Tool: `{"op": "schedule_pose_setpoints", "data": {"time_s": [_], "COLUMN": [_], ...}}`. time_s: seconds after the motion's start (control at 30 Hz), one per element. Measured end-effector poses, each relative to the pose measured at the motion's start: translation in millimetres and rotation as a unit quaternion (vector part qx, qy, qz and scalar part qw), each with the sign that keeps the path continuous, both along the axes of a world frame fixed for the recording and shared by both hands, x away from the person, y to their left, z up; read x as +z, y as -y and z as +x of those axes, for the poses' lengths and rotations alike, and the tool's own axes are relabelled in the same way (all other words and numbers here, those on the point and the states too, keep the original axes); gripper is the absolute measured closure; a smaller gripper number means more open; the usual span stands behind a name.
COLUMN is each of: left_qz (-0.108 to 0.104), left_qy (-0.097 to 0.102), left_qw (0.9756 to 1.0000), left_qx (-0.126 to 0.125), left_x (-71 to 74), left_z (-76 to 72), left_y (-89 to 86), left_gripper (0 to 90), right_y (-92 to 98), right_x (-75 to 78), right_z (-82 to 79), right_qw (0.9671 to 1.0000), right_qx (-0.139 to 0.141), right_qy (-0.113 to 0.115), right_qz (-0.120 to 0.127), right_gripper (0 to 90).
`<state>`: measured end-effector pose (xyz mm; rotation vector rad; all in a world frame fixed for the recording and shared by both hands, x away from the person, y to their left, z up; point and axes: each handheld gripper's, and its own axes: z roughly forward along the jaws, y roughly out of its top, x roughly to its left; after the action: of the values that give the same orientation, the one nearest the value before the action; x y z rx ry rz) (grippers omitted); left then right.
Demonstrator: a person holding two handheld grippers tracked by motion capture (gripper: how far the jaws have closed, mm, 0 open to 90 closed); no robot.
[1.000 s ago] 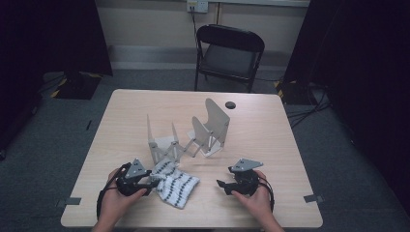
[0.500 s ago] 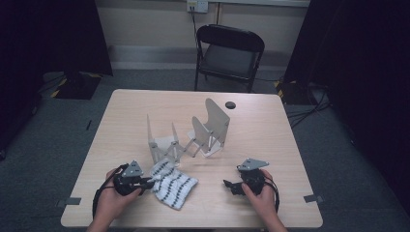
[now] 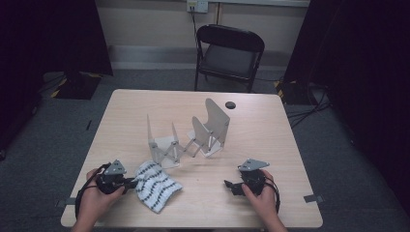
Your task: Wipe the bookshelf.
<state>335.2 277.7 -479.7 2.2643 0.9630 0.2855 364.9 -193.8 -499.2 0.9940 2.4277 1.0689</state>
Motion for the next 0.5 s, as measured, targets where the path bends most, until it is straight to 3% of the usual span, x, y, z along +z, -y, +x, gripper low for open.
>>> {"op": "schedule_pose_setpoints", "data": {"time_s": [0.13,0.37,0.43,0.47,0.5], "left_qz": [-0.006,0.015,0.028,0.018,0.023], "left_qy": [0.004,0.017,0.037,0.045,0.051], "left_qw": [0.9998,0.9994,0.9985,0.9980,0.9977], "left_qx": [0.019,0.026,0.029,0.042,0.040], "left_x": [-0.7,3.8,7.9,9.1,12.7], "left_z": [2.6,4.8,3.7,2.3,1.9], "left_y": [-8.7,-11.5,-11.7,-10.8,-13.0], "left_gripper": [80.7,79.2,69.8,64.2,61.3], "right_y": [-0.1,0.0,-0.1,-0.1,-0.1], "right_x": [-0.1,0.0,0.0,0.0,-0.1], "right_z": [0.1,0.4,0.4,0.5,0.5], "right_qw": [1.0000,1.0000,1.0000,1.0000,1.0000], "right_qx": [-0.001,-0.001,-0.001,-0.001,-0.001], "right_qy": [0.000,0.000,0.000,0.000,0.000], "right_qz": [0.001,0.000,0.000,0.000,0.001], "right_gripper": [19.2,19.1,19.1,19.1,19.1]}}
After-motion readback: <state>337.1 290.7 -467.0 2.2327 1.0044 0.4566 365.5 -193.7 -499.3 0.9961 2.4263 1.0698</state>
